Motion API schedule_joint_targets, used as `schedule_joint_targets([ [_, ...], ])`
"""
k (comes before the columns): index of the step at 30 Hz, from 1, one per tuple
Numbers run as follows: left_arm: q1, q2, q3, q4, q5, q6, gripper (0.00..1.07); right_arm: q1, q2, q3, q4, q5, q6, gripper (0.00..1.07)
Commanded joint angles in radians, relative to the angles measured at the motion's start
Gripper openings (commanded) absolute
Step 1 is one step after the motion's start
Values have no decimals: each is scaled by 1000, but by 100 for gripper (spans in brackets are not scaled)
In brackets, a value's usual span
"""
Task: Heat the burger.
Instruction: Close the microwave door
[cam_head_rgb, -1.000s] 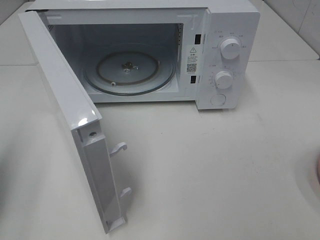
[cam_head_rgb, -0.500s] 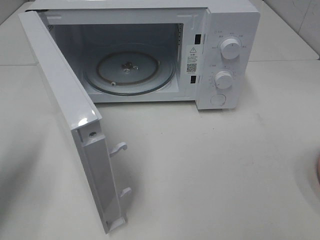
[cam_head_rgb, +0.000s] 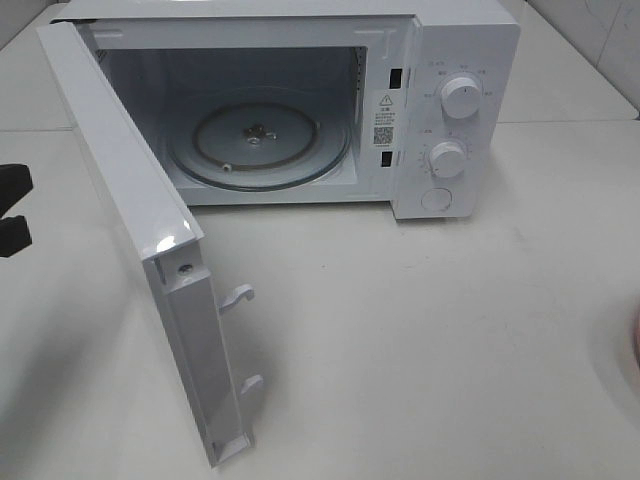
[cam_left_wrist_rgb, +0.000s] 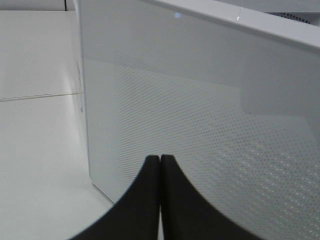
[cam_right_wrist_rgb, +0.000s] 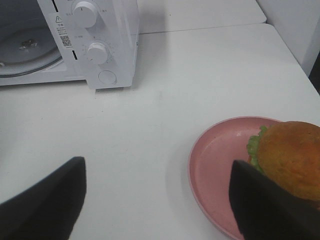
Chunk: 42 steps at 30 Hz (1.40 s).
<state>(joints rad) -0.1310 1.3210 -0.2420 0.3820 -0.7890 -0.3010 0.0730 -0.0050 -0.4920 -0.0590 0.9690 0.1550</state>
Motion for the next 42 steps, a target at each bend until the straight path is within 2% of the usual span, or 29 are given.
schedule_joint_targets([
  [1, -36, 19, -18, -39, -19, 11, 0, -8, -25, 0, 5, -9, -12, 76],
  [12, -121, 98, -80, -73, -18, 11, 0, -8, -25, 0, 5, -9, -12, 76],
  [17, -169, 145, -121, -133, -18, 18, 0, -8, -25, 0, 5, -9, -12, 76],
  [19, -217, 178, -159, -171, -17, 34, 0, -8, -25, 0, 5, -9, -12, 76],
  [25, -272, 221, -203, -217, -10, 66, 0, -8, -25, 0, 5, -9, -12, 76],
  [27, -321, 266, -248, -278, -11, 91, 0, -8, -25, 0, 5, -9, -12, 76],
  [33, -363, 310, -299, -332, -5, 100, 0, -8, -25, 0, 5, -9, -12, 76],
  [35, -399, 349, -363, -351, 36, 109, 0, -8, -25, 0, 5, -9, -12, 76],
  [36, -399, 349, -363, -351, 36, 109, 0, -8, -25, 0, 5, -9, -12, 76],
  [38, -422, 382, -409, -382, 61, 142, 0, -8, -25, 0, 5, -9, -12, 76],
  [41, -429, 389, -423, -400, 71, 149, 0, -8, -25, 0, 5, -9, -12, 76],
  [42, -444, 406, -455, -438, 91, 168, 0, -8, -25, 0, 5, -9, -12, 76],
])
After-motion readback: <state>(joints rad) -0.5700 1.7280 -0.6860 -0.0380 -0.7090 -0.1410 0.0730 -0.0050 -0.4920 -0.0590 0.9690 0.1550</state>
